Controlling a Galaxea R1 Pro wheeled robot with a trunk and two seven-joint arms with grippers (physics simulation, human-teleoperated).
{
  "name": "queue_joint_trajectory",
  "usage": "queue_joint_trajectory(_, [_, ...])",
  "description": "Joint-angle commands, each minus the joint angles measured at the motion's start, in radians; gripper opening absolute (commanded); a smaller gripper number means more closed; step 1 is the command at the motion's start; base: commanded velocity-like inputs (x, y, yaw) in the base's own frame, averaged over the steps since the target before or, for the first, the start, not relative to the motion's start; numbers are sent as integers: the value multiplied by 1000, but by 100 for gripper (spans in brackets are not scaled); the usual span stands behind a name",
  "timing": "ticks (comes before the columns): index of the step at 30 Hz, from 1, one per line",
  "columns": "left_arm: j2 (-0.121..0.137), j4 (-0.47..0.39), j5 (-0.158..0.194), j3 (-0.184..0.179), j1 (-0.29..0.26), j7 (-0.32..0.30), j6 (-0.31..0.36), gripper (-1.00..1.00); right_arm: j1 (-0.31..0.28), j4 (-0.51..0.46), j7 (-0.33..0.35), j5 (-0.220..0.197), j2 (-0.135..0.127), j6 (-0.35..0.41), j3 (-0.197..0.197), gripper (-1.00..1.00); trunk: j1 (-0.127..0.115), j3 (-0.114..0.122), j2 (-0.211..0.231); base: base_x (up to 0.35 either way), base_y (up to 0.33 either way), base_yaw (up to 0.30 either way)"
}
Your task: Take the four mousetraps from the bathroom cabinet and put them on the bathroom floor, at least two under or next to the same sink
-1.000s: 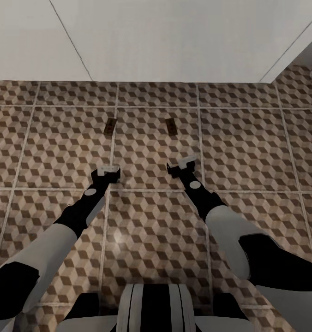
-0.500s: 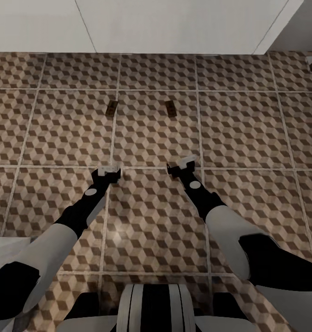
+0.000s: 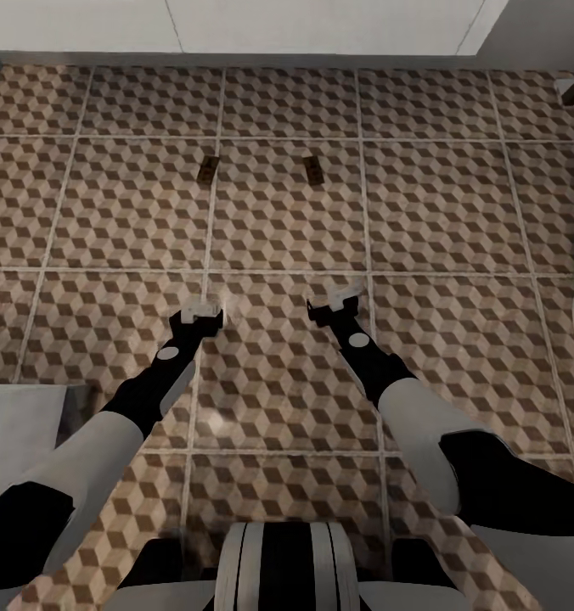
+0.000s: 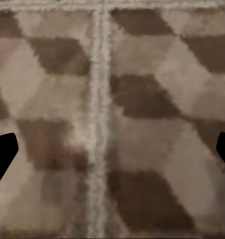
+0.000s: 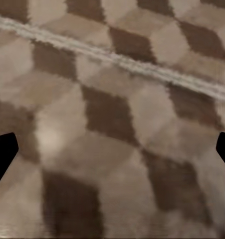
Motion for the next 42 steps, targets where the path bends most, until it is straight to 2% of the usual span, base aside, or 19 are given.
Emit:
queue_joint_trajectory(1, [2, 0, 10, -8, -1, 9, -3, 100, -1, 1, -7, 7, 0, -1, 3, 100, -1, 0, 0, -316, 0, 0])
queue_joint_trajectory(15, [1, -12, 10, -8, -1, 11, 0, 100, -1, 1, -5, 7, -7, -1, 3, 100, -1, 0, 0, -296, 0, 0])
queue_joint_trajectory(35, [1, -46, 10, -8, -1, 16, 6, 100, -1, 0, -4, 7, -12, 0, 3, 100, -1, 0, 0, -23, 0, 0])
queue_joint_trajectory(42, [0, -48, 11, -12, -1, 16, 7, 100, -1, 1, -4, 7, -13, 0, 3, 100, -4, 27, 1, 0, 0, 0])
